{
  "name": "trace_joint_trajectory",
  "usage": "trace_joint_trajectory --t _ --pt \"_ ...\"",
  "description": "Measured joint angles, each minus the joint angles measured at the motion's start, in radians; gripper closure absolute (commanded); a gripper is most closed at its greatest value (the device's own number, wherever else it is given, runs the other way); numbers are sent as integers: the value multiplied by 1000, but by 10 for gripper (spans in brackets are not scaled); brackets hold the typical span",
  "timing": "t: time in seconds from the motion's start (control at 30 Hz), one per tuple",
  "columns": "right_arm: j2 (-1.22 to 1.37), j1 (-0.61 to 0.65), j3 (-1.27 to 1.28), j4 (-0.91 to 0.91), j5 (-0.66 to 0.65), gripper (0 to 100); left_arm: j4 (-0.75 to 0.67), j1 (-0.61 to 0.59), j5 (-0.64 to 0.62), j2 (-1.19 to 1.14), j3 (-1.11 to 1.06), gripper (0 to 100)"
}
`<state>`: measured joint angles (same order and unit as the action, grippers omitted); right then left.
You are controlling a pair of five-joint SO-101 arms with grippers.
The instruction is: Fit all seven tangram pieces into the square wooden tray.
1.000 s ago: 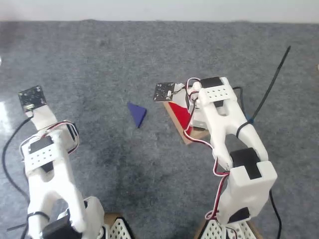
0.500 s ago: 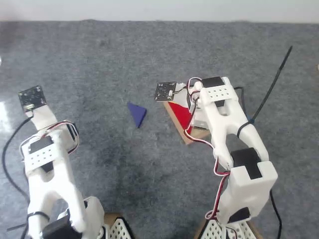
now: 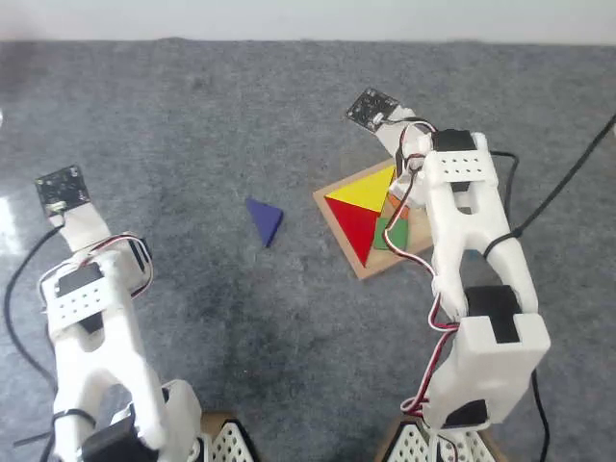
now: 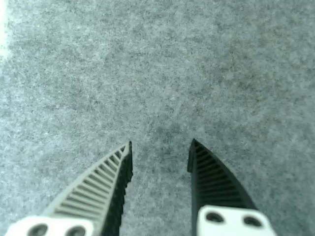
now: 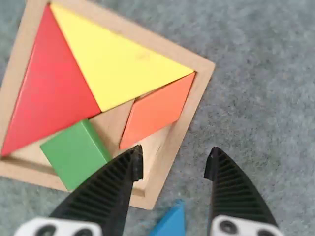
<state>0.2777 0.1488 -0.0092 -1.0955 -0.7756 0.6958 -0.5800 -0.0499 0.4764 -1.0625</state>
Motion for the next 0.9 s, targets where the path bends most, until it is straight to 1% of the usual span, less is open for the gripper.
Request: trace_joint_trajectory --t 0.17,0.33,0.57,0.73,0.8,0.9 --pt "0 54 126 78 14 790 0 0 0 0 0 816" --pt "0 49 192 104 17 790 0 0 0 0 0 816" --pt "0 52 221 114 26 790 0 0 0 0 0 816" --pt "-69 15 226 104 94 790 0 0 0 0 0 816" --pt "-110 8 262 71 87 790 0 0 0 0 0 816" --pt "-161 29 362 49 74 790 0 0 0 0 0 816"
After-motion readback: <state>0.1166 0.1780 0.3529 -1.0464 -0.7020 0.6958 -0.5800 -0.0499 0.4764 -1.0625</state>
